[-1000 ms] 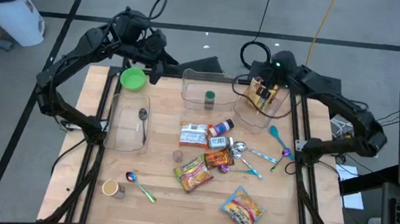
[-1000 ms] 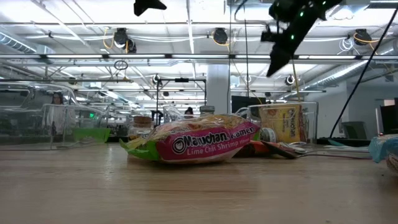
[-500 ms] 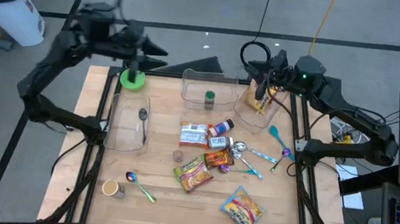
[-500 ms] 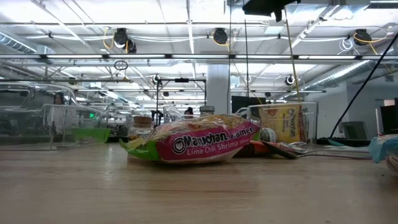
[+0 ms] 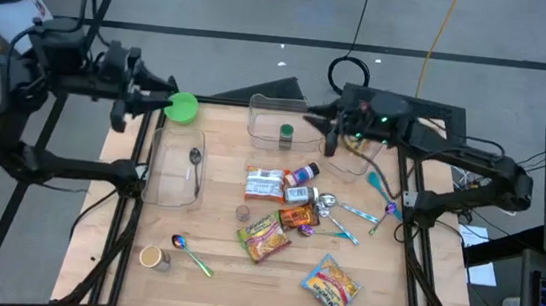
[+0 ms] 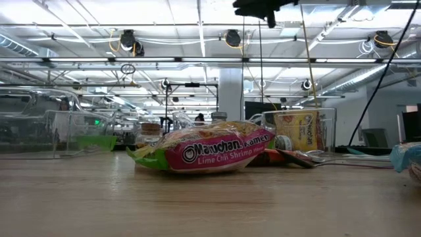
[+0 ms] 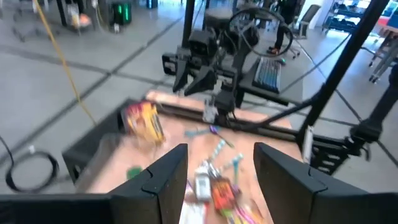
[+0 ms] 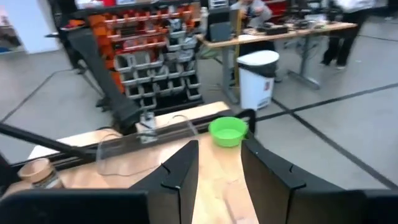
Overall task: Pick & Place Food Item
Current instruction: Put the gold spice bottle into the middle transparent bin
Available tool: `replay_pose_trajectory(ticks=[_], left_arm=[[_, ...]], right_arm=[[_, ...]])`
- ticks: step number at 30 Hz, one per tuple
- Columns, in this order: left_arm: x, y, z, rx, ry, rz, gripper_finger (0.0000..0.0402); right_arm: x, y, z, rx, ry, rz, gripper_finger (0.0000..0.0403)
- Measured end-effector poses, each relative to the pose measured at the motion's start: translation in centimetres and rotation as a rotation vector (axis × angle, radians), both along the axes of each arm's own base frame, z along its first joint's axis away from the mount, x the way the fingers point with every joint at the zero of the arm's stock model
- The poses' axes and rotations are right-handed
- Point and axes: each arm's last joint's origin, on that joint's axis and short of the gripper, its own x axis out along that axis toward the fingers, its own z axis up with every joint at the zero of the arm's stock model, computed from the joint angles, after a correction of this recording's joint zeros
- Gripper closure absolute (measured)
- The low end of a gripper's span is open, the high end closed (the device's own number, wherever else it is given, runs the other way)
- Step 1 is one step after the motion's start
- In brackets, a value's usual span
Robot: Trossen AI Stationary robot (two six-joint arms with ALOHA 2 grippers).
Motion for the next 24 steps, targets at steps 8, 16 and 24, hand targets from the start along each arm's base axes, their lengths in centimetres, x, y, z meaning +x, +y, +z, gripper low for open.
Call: replay_pose_trajectory(ticks=[8,16,24], left_arm=[[-0.2,-0.7,-2.5,-0.146,0.169,-0.036,0.0213],[1.3,-0.7,-6.2,-0.268,0.289,-0.09,0.0213],[3.6,-0.9,-10.6,-0.31,0.315,-0.125,0.0213]], right_arm=[[4.6,1.7,-2.7,0.097,-0.008,0.087,0.0287],[6.4,3.1,-4.6,0.117,0.057,0.136,0.0287],[6.4,3.5,-4.5,0.134,0.058,0.144,0.0287]])
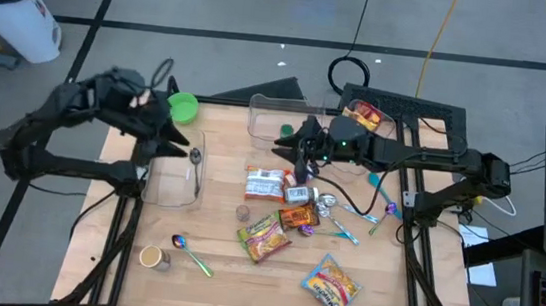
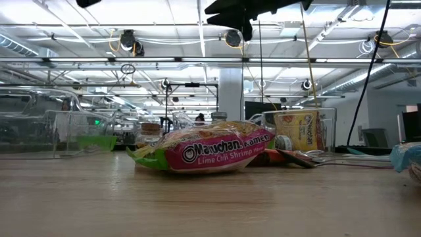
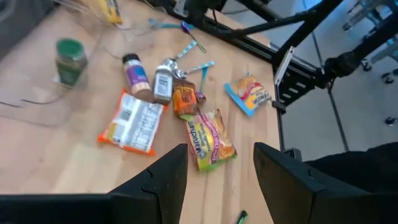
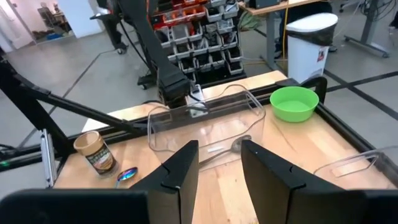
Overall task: Pick & Place Food Item
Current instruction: Put the gold spice bottle into the middle transparent bin
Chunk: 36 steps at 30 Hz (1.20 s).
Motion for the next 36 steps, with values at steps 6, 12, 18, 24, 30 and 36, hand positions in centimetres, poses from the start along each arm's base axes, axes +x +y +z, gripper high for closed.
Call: replay_pose_trajectory(ticks=[6,12,18,24,30,36], left_arm=[[1.7,-0.9,-3.4,-0.044,0.059,-0.005,0.0213],[2.7,-2.9,-5.1,-0.005,0.119,0.014,0.0213],[2.6,-5.1,-5.4,-0.018,0.154,0.039,0.0213],[1.8,-7.4,-6.0,-0.139,0.279,0.055,0.0213],[1.6,-9.8,-7.4,-0.237,0.478,0.105,0.0213],[2.4,-13.0,-8.8,-0.348,0.669,0.165,0.0213]], right_arm=[[0.0,0.3,0.0,0.066,-0.006,0.034,0.0287],[0.0,0.6,-0.2,0.066,0.023,0.053,0.0287],[0.0,0.8,-0.5,0.068,0.052,0.059,0.0286],[-0.1,1.4,-0.8,0.057,0.084,0.113,0.0286],[0.0,3.4,-0.9,-0.005,0.098,0.229,0.0286],[-0.1,6.6,-1.4,-0.05,0.145,0.339,0.0286]])
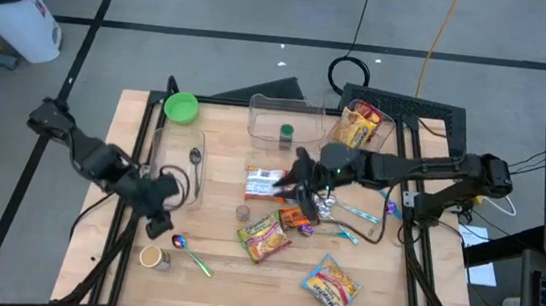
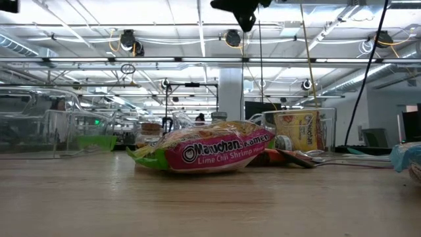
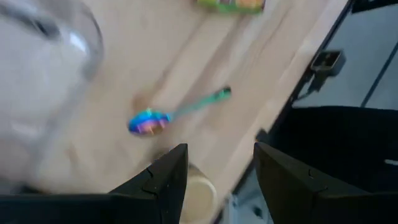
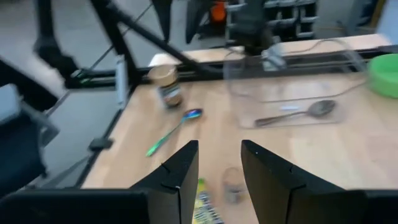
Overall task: Pick & Place Food Item
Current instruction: Put the gold spice bottle into the middle transparent bin
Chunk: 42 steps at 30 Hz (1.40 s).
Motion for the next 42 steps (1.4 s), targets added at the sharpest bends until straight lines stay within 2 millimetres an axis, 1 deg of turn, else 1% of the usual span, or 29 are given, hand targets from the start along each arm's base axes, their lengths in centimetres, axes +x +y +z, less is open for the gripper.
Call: replay_pose_trajectory(ticks=[3,5,7,10,13,16,20,23,27,32,36,42], left_arm=[[0.2,-1.4,-0.5,-0.047,0.066,0.042,0.0213],[0.3,-2.2,-0.5,-0.06,0.092,0.075,0.0213],[0.3,-2.8,-0.2,-0.06,0.089,0.12,0.0213],[0.4,-3.4,0.8,-0.067,0.054,0.204,0.0213],[0.3,-4.0,1.5,-0.059,0.041,0.25,0.0213],[-0.1,-4.2,2.0,-0.039,0.078,0.286,0.0213],[-0.7,-4.3,2.3,-0.006,0.153,0.33,0.0213],[-1.0,-4.3,2.2,0.003,0.18,0.347,0.0213],[-1.1,-4.3,2.2,-0.004,0.215,0.333,0.0213],[-1.2,-4.3,2.2,0.004,0.221,0.269,0.0213],[-1.2,-4.3,2.2,0.012,0.216,0.236,0.0213],[-1.4,-4.4,2.1,0.013,0.243,0.12,0.0213]], right_arm=[[-0.2,1.9,-0.4,0.0,-0.015,0.056,0.0286],[-0.3,3.2,-1.1,-0.003,-0.027,0.087,0.0286],[-0.6,4.4,-2.0,-0.001,-0.04,0.093,0.0286],[-1.1,5.9,-3.5,0.044,-0.053,0.088,0.0286],[-1.9,7.0,-5.5,0.108,-0.038,0.086,0.0286],[-2.7,7.8,-7.1,0.172,-0.025,0.097,0.0286],[-3.5,8.5,-8.5,0.198,-0.002,0.116,0.0286],[-3.7,8.7,-8.7,0.163,-0.015,0.135,0.0286],[-3.5,8.6,-8.2,0.127,-0.084,0.131,0.0286],[-3.2,8.3,-7.6,0.073,-0.165,0.04,0.0286],[-3.2,8.2,-7.4,0.068,-0.189,0.037,0.0286],[-3.2,8.2,-7.4,0.066,-0.188,0.036,0.0287]])
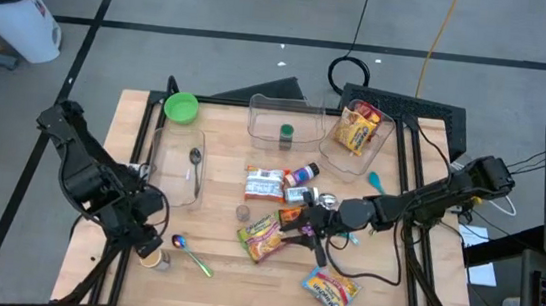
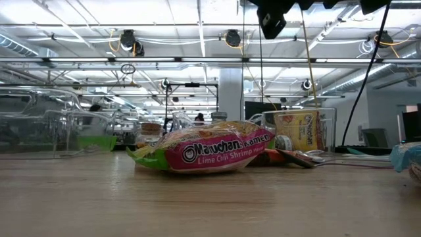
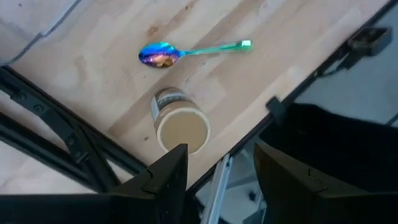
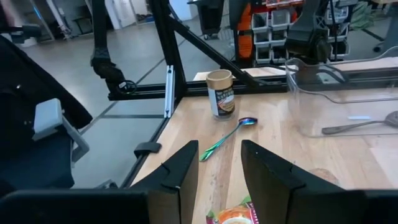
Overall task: Pick & Place Food Item
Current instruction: Put the gold spice bottle into the middle transparent bin
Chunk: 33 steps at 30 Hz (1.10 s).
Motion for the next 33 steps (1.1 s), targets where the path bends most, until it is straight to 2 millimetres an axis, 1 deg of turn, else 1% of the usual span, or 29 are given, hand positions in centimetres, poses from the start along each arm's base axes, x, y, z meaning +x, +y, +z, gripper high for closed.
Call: replay_pose_trajectory(ticks=[7,10,13,23,25,27,33], left_arm=[[-0.9,0.5,-0.3,0.009,0.143,-0.015,0.021],[-1.2,0.7,-0.3,0.015,0.187,-0.013,0.0194],[-1.2,0.7,-0.3,0.012,0.203,-0.016,0.0163],[-1.2,0.7,-0.3,0.007,0.205,-0.029,0.003],[-1.2,0.7,-0.3,0.007,0.205,-0.029,0.001],[-1.2,0.7,-0.3,0.007,0.205,-0.028,0.0007],[-1.2,0.7,-0.3,0.009,0.203,-0.028,0.0021]], right_arm=[[0.2,-0.6,-0.1,-0.002,0.006,-0.019,0.0287],[0.3,-0.9,-0.1,-0.001,0.006,-0.028,0.0287],[0.3,-1.0,-0.1,-0.001,0.006,-0.031,0.0287],[0.5,-1.6,-0.1,-0.001,0.007,-0.05,0.0287],[0.5,-1.7,-0.1,-0.001,0.007,-0.053,0.0287],[0.5,-1.7,-0.1,-0.001,0.008,-0.054,0.0287],[0.5,-1.7,-0.2,-0.003,0.015,-0.053,0.0287]])
